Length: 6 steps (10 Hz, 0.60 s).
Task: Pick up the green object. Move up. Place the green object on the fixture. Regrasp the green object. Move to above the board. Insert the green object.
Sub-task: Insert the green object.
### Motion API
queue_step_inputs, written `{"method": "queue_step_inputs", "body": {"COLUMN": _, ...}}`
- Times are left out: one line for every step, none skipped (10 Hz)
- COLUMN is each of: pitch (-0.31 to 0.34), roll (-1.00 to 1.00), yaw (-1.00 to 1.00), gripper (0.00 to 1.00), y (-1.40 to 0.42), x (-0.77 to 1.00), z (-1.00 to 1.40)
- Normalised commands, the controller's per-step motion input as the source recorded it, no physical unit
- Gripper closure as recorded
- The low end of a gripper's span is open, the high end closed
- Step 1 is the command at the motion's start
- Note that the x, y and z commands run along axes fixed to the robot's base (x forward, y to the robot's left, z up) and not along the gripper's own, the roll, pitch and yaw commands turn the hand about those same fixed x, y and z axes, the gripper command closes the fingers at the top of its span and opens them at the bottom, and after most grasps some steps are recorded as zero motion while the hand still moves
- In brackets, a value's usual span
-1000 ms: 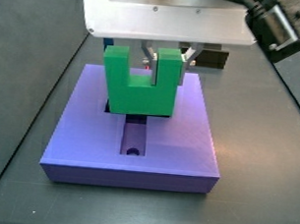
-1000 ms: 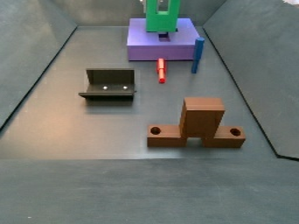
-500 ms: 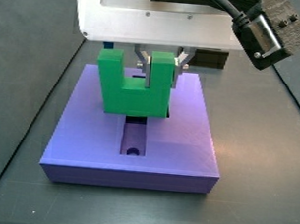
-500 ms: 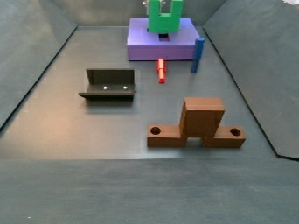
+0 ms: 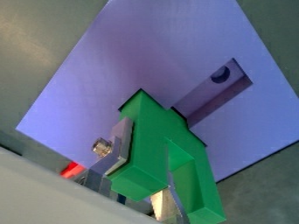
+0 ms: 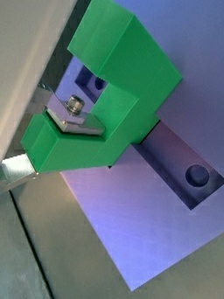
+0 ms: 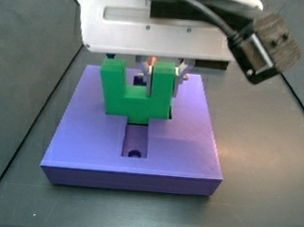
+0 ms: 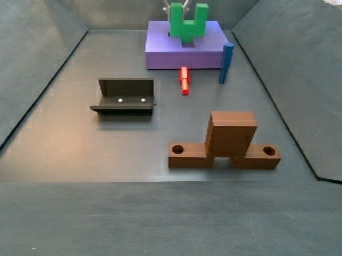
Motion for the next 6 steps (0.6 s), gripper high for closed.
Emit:
{"method": "queue_step_inputs", "body": {"pitch": -0.12, "roll": 0.1, "yaw": -0.01, "gripper": 1.0, "y": -0.07, "x": -0.09, "z": -1.0}}
{"method": "queue_step_inputs", "body": {"pitch": -0.119, "roll": 0.08, "yaw": -0.03, "gripper": 1.0, "y": -0.12, "x": -0.1, "z": -1.0}}
{"method": "queue_step_inputs", "body": {"pitch": -0.129, "roll": 0.07, "yaw": -0.04, "gripper": 1.0, "y": -0.15, "x": -0.09, "z": -1.0}}
{"method": "queue_step_inputs", "body": {"pitch": -0.077, "roll": -0.01, "yaw": -0.05, "gripper": 1.0, "y": 0.0, "x": 0.0, "z": -0.58}}
{"method": "queue_step_inputs", "body": {"pitch": 0.0, "roll": -0.01, "yaw": 0.0, "gripper": 1.0, "y": 0.0, "x": 0.0, "z": 0.0}}
{"method": "queue_step_inputs", "body": {"pitch": 0.0, "roll": 0.0, "yaw": 0.0, "gripper": 1.0, "y": 0.0, "x": 0.0, "z": 0.0}}
